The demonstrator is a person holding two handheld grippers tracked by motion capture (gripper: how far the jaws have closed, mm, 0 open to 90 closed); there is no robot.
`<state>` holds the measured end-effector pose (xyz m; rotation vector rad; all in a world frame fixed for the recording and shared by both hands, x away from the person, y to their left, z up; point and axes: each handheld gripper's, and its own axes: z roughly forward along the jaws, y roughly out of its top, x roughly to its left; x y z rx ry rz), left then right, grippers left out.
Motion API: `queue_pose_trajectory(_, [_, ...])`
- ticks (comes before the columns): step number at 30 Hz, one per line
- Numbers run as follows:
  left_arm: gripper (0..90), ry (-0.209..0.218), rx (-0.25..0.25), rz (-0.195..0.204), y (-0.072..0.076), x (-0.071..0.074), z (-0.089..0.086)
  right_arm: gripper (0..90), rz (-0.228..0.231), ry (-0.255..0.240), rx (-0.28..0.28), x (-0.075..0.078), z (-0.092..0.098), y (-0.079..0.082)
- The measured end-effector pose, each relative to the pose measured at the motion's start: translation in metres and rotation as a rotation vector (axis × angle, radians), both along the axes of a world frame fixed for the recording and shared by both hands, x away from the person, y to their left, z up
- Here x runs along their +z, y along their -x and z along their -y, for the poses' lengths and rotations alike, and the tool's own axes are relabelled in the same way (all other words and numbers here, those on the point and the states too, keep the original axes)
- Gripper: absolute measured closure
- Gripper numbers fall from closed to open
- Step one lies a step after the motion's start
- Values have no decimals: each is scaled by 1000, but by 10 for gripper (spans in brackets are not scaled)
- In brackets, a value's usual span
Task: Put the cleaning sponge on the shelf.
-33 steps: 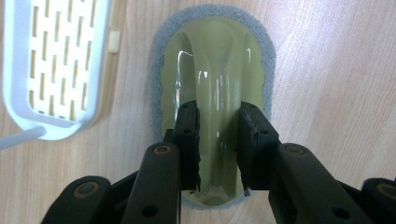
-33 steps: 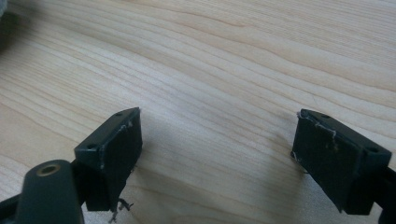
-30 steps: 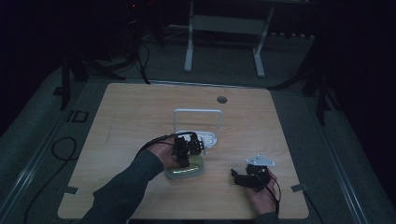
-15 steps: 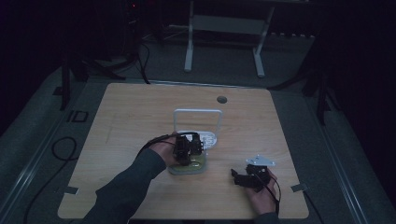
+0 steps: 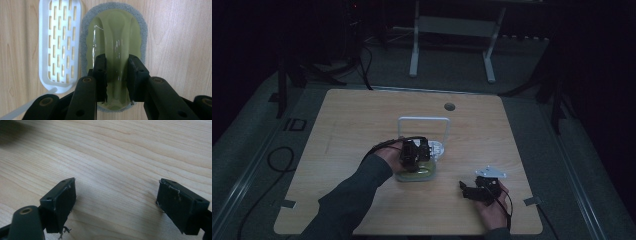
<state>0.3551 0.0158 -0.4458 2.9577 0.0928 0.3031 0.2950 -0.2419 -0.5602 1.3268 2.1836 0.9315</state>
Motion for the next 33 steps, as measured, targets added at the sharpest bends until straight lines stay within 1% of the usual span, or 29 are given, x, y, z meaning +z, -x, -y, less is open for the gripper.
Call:
queue_pose_trajectory(3, [718,8,3,-6,-4,0,0,153,0,0,0,0,0,0])
queue_pose_trajectory(7, [718,8,-3,-19,-9,2,2,153,0,0,0,0,0,0])
queue_pose_trajectory(10, [718,2,-14,-15,-12,5,3,153,0,0,0,0,0,0])
queue_pose_trajectory(14, [718,19,-11,-21,-15,8,2,153,-1,-1,0,0,0,0])
queue_pose_trajectory(18, [718,13,-22,-28,-17,9,3,153,-1,-1,-1,0,0,0])
queue_pose_trajectory(20, [718,15,-31,-21,-17,10,4,153,-1,-1,0,0,0,0])
queue_pose_trajectory(27, [718,5,-37,-15,-22,13,5,153,-1,-1,0,0,0,0])
queue_pose_trajectory(28, [718,7,-41,-12,-23,14,5,153,-1,-1,0,0,0,0])
queue_pose_trajectory(30, [718,16,-31,-11,-25,14,4,153,-1,-1,0,0,0,0])
queue_pose_trajectory(33, [718,5,-37,-11,-28,13,3,153,-1,-1,0,0,0,0])
